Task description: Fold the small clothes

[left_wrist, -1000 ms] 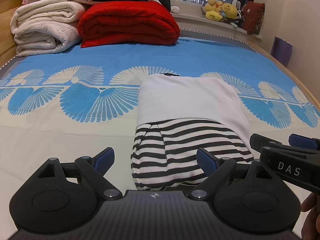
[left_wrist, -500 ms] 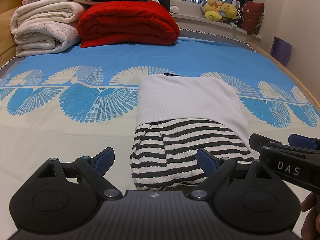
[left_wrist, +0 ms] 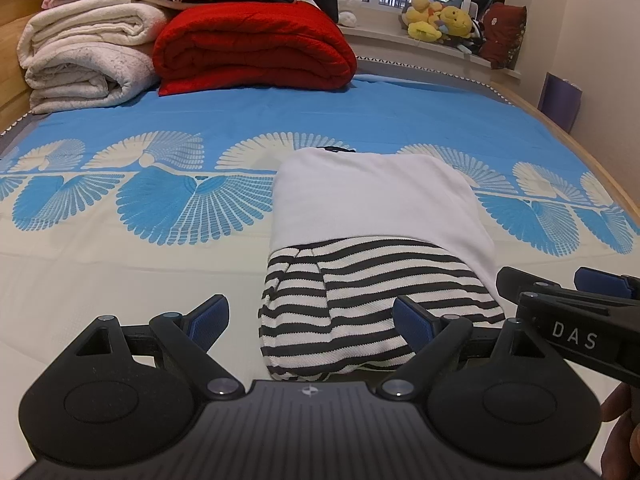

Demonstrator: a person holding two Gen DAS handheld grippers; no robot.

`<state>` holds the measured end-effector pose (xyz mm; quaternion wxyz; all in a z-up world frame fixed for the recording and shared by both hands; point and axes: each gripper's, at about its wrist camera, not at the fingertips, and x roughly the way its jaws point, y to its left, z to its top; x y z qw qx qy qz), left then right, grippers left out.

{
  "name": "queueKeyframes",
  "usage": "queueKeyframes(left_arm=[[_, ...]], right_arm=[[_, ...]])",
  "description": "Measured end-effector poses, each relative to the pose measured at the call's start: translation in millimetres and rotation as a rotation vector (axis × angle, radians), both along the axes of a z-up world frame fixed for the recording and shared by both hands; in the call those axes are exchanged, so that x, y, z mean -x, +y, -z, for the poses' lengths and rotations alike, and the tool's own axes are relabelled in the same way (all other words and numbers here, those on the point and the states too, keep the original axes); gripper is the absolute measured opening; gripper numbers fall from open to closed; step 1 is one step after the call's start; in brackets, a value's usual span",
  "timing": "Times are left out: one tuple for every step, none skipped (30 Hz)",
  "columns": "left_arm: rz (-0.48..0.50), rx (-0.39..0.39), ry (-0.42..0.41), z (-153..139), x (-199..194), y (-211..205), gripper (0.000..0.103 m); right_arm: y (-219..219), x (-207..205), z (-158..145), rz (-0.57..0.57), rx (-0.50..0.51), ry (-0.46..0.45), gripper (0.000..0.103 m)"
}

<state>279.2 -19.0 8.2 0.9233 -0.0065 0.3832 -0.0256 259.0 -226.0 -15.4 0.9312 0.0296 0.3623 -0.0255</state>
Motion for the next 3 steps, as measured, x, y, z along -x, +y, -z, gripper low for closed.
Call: queueKeyframes(left_arm=[[0.0,-0.001,-0.001,0.0,0.0,-1.2,0.092],[0.003,-0.002,-0.002,-0.4,1.2,-1.2,0.092],[0.004,-0.003,-0.003,-0.4,1.2,-1.0,0.092]], right_arm=[[-0.1,0.0,0.0,0.0,0.0,0.0,0.084],[-0.1,0.0,0.0,0.0,0.0,0.0,0.084],[-0.1,0.0,0.0,0.0,-0.001,0.001,0.084]])
